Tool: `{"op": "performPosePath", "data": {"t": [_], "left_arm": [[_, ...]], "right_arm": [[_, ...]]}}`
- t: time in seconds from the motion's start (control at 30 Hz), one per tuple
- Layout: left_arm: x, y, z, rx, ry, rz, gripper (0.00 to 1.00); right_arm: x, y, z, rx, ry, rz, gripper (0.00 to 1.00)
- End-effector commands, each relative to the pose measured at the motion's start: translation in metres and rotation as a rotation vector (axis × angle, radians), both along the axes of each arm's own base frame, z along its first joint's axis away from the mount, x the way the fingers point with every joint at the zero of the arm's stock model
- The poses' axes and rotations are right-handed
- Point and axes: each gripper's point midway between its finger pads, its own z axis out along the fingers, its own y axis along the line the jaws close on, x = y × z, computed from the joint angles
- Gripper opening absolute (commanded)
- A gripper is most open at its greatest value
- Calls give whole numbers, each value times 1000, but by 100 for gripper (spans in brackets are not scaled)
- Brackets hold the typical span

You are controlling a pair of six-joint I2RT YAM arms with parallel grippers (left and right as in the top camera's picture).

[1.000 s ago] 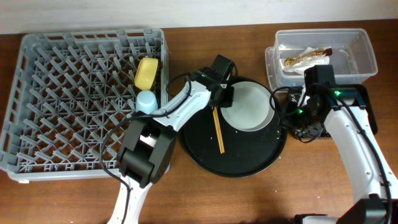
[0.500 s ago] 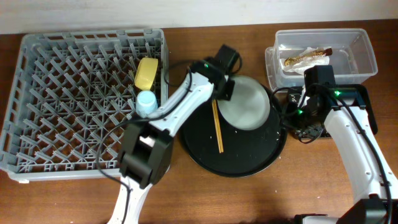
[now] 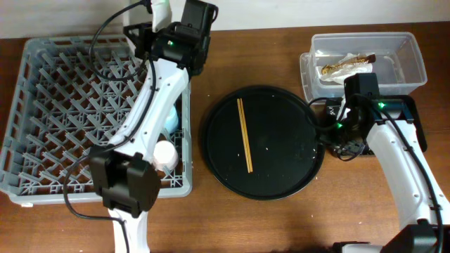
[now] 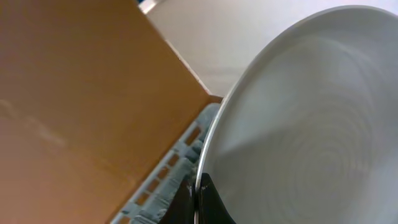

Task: Sort waste into correct bins and load items into the dishwasher rack
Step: 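Carry the white plate to the rack and stand it upright, then reach the left gripper down to the chopsticks on the tray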

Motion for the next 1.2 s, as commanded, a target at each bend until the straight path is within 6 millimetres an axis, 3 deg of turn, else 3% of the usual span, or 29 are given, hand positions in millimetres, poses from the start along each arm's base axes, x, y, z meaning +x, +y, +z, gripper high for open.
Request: {"op": "performPosePath", "data": {"t": [0.0,0.17,0.23,0.53,0.7,0.73,0.77,0.8,0.83,0.9,1.0,1.07,1.13,1.17], "left_arm": [[-5,20,6,72,-14,91,0],[-1,59,3,57,-38,169,0],[6,68,-10,39,-13,168,0],[36,60,-91,12,138,112,0],[39,64,-99,11,147,119,0],[41,62,-104,-13,155,99,4],[43,60,-108,-36,162,80,16],[46,57,-113,-66,172,55,48],[48,54,-117,-85,181,37,61],[47,48,-112,-82,187,23,69],[45,27,-100,-146,222,-81,75],[36,-23,-102,-390,317,-325,77],[5,-102,-94,-680,428,-630,77],[-11,-129,-87,-762,465,-726,77]], "right_arm": [[5,-4,8,-19,-34,2,56],[5,-4,8,-19,-34,2,56],[5,-4,9,-19,-36,2,56],[4,-5,8,-23,-33,1,56],[5,-5,8,-23,-35,1,56],[5,-5,8,-23,-35,1,56],[5,-5,8,-23,-35,1,56],[5,-5,8,-22,-35,1,56],[5,-5,8,-22,-35,1,56],[5,-5,8,-21,-35,1,56],[5,-5,8,-22,-35,1,56],[6,-5,10,-22,-42,1,61],[6,-5,22,-24,-44,7,64],[6,-5,29,-28,-46,24,66]]}}
